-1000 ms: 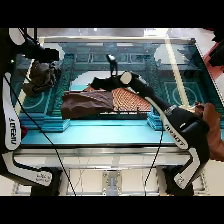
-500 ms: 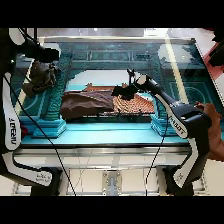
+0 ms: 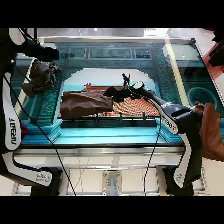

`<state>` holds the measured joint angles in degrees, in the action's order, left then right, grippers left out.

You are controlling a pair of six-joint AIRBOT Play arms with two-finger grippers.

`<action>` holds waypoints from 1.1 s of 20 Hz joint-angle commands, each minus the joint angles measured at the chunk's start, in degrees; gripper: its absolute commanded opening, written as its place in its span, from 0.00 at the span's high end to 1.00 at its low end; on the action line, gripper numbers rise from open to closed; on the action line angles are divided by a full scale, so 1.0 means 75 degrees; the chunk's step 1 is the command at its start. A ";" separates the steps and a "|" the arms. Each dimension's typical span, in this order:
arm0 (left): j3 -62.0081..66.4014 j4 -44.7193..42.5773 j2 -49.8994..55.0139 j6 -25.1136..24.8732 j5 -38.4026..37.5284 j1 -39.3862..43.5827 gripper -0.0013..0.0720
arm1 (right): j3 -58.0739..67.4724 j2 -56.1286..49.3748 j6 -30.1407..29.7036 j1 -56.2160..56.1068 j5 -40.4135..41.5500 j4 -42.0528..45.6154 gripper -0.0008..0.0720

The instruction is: Fold the shirts.

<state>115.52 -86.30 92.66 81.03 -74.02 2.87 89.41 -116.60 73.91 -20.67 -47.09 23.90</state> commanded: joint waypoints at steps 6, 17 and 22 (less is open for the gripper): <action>-0.0003 0.0187 -0.0003 -0.0012 0.0000 -0.0009 0.96 | 0.0073 -0.0012 -0.0979 -0.0192 -0.0137 -0.1125 0.95; -0.0003 0.0227 -0.0003 -0.0009 -0.0047 -0.0006 0.96 | 0.0612 0.4951 0.1740 0.4214 -0.2358 0.4112 0.95; -0.0003 0.1043 -0.0003 -0.0009 -0.0017 -0.0003 0.96 | 0.0525 0.6776 0.2148 0.6793 -0.5904 0.7111 0.96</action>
<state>115.52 -82.04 92.68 80.99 -74.32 2.87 93.76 -72.88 87.00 20.25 -75.02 61.89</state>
